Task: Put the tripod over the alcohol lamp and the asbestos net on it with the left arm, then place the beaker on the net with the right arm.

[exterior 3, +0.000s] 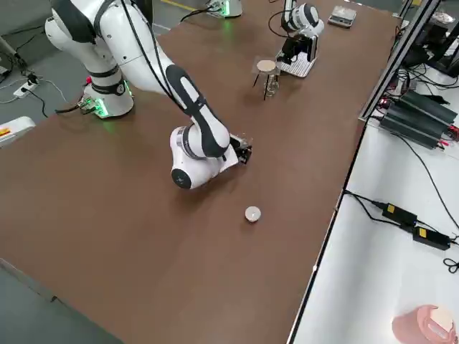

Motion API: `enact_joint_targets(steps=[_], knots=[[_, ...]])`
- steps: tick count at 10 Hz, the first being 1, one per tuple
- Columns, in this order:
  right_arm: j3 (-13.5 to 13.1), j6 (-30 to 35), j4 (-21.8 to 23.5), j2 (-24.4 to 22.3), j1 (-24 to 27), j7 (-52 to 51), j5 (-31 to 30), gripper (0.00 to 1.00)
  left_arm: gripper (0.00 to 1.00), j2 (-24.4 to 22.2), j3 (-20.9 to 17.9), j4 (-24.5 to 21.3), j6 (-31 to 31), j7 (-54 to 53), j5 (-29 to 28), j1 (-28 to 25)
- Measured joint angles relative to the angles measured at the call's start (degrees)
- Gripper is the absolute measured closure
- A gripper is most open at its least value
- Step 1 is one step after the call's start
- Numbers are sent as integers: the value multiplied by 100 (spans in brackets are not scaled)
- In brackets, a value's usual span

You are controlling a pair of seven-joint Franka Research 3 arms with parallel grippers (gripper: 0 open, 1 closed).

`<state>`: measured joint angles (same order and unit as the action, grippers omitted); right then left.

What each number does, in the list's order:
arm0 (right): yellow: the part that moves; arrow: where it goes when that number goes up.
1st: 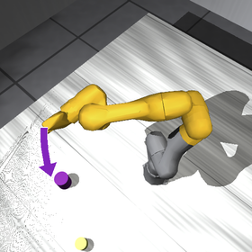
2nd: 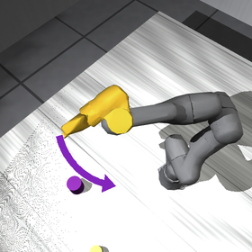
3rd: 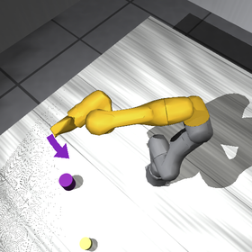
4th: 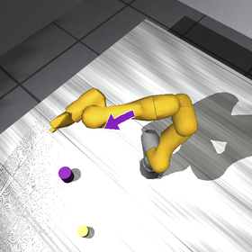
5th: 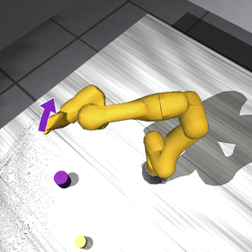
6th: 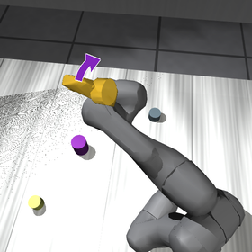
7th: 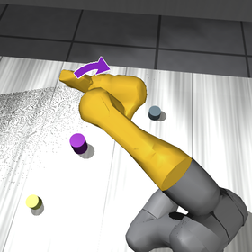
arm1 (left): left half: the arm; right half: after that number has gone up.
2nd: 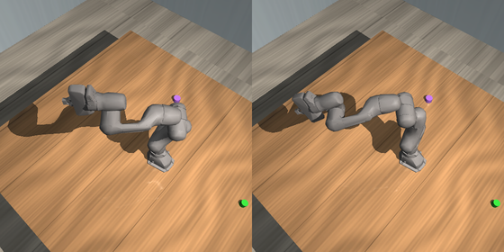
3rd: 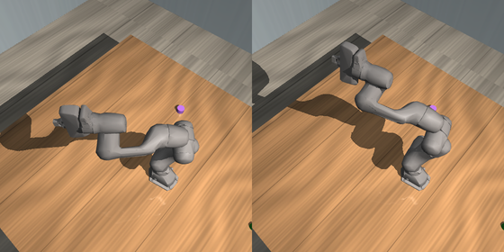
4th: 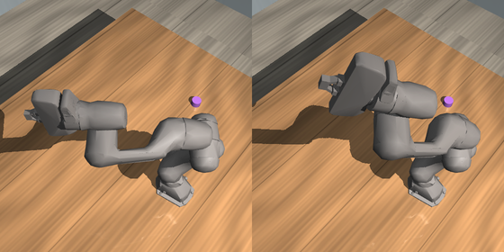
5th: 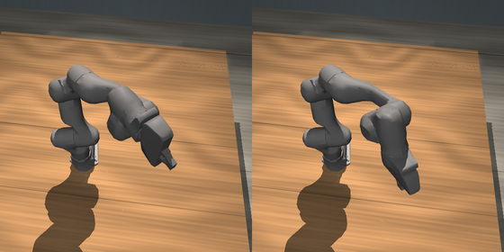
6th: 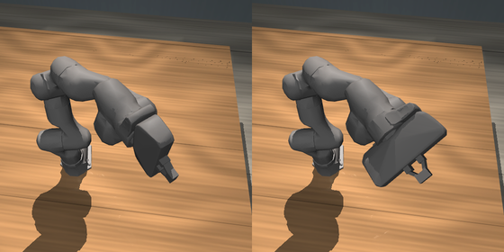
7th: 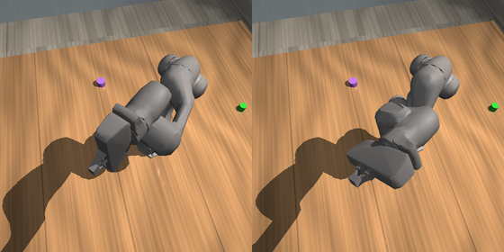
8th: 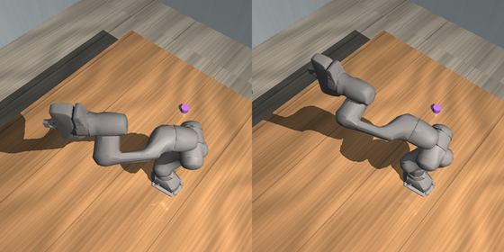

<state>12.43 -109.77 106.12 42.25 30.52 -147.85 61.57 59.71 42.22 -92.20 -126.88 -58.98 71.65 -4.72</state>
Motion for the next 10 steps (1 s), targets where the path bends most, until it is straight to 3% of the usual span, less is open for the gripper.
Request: enact_joint_targets(steps=[5,6,7,9,10], knots=[[10,0,0,0,-53,0,0,42,95,0,-48,-34,0,-25,0,-10],[10,0,0,0,-53,0,0,42,84,0,-49,-35,-1,-27,1,-10],[10,0,0,0,-53,0,0,42,81,0,-49,-35,-1,-27,1,-10],[14,0,0,0,-58,0,0,42,64,0,-49,-35,-1,-29,2,-10],[19,1,0,0,-82,1,0,42,60,0,-49,-35,-1,-30,3,-10]])
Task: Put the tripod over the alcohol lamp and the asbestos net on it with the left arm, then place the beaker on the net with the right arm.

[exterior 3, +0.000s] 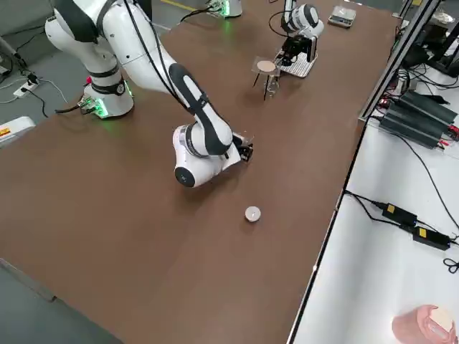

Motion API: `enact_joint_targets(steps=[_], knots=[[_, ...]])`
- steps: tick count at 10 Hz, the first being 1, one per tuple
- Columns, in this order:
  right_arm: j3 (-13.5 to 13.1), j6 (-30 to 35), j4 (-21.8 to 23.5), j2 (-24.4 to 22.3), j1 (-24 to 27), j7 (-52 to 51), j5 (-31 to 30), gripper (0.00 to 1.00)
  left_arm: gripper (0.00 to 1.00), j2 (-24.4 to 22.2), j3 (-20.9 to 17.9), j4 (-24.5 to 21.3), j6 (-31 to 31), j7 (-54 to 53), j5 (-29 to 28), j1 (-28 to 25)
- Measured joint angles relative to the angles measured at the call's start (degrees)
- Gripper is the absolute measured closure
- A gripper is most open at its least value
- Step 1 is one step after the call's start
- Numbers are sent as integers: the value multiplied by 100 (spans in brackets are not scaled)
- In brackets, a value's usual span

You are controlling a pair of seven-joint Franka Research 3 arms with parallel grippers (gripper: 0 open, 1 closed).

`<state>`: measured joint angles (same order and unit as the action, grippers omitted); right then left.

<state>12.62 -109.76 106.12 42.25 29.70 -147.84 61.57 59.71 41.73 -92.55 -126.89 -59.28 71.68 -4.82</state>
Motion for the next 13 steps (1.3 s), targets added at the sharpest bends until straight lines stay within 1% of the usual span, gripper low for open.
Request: enact_joint_targets(steps=[3,4,5,8,9,10,12,13], knots=[[28,1,-6,-1,-188,9,50,42,58,0,-5,2,-3,-1,1,-8],[31,1,-14,-2,-255,20,91,42,54,0,-13,9,-3,-1,1,-28],[38,1,-25,-9,-318,22,160,42,52,0,-16,22,-3,-1,1,-59],[46,4,-47,-169,-542,117,332,42,51,-18,-20,63,-2,27,-5,-339],[48,4,-46,-266,-640,132,430,42,51,-78,-29,76,1,132,-157,-442],[49,5,-42,-378,-760,146,564,42,51,-174,-84,118,0,472,-524,-497],[44,0,-6,-651,-1077,337,855,42,50,-454,-194,348,-4,1772,-1777,-603],[38,-53,46,-790,-1272,419,1046,42,49,-613,-196,421,70,2344,-2389,-778]])
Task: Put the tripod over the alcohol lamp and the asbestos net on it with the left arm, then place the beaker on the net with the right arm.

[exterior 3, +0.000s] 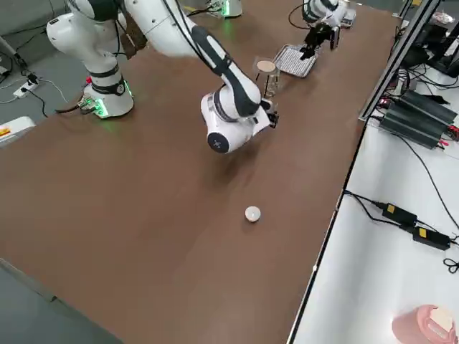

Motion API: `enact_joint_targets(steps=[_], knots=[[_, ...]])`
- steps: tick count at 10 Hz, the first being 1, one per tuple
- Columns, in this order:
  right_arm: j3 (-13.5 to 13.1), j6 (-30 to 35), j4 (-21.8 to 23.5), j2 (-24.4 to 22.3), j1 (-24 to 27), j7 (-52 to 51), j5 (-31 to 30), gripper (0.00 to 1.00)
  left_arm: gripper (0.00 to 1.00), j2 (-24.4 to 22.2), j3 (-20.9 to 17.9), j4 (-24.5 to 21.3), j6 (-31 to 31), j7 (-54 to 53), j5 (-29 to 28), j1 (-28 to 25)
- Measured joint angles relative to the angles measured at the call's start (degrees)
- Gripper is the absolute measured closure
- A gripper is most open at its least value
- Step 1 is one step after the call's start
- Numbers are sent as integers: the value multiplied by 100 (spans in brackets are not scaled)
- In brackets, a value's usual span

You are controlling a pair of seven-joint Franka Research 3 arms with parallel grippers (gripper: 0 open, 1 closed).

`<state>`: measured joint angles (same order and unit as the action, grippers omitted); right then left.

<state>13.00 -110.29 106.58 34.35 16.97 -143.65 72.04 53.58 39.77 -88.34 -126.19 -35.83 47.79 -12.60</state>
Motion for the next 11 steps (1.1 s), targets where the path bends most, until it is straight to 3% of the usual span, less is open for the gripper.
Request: enact_joint_targets(steps=[3,5,6,9,10,11], knots=[[-4,-460,244,-393,-624,211,537,42,46,-573,-14,36,885,1460,-2105,-822],[-5,-770,454,-612,-1036,323,923,42,43,-1057,-17,54,1337,2605,-3653,-965],[-6,-946,567,-730,-1236,369,1133,42,39,-1331,-24,65,1626,2897,-4145,-1050],[-11,-1395,787,-943,-1780,525,1663,42,22,-2145,-60,75,2192,3059,-4803,-1633],[-12,-1540,861,-1014,-1943,591,1788,42,7,-2339,-65,71,2227,3059,-5020,-1854],[-12,-1674,927,-1083,-2100,682,1875,42,1,-2475,-69,69,2241,3105,-5233,-1985]])
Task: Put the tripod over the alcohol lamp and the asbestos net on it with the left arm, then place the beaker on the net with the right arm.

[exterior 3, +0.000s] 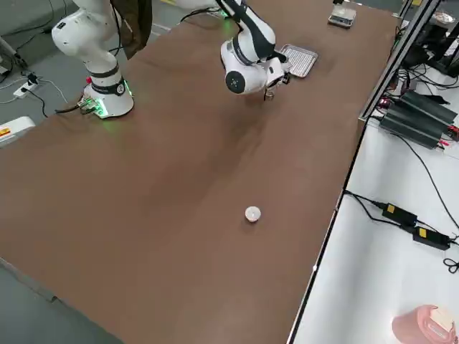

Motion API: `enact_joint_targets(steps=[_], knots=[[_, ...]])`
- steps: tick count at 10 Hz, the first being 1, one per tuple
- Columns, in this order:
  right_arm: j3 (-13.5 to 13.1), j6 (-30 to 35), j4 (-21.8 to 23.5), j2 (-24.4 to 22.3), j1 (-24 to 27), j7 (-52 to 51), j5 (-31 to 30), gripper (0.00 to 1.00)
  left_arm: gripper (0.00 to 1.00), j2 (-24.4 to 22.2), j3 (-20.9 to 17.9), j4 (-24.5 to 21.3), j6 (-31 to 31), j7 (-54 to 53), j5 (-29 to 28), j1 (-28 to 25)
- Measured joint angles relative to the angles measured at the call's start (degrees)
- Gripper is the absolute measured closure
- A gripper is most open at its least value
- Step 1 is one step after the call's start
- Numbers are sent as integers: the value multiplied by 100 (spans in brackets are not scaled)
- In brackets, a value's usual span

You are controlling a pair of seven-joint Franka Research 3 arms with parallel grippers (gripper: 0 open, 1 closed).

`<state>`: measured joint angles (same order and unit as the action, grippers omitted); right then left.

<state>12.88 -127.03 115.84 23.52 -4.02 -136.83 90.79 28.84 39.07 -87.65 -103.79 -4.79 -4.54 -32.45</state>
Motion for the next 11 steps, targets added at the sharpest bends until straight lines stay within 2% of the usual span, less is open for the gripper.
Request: enact_joint_targets(steps=[3,5,7,9,11], knots=[[-1,-269,267,-277,-464,531,296,42,1,-200,-85,-13,3,425,-250,34],[-1,-499,424,-387,-741,661,502,42,1,-446,-477,8,1,442,-249,207],[-1,-614,542,-417,-931,686,629,42,1,-823,-1218,56,1,441,-248,795],[0,-755,620,-461,-1108,687,773,42,1,-1163,-2064,57,49,456,-190,1684],[2,-953,693,-507,-1392,687,989,42,1,-1427,-3030,53,224,483,241,2548]])
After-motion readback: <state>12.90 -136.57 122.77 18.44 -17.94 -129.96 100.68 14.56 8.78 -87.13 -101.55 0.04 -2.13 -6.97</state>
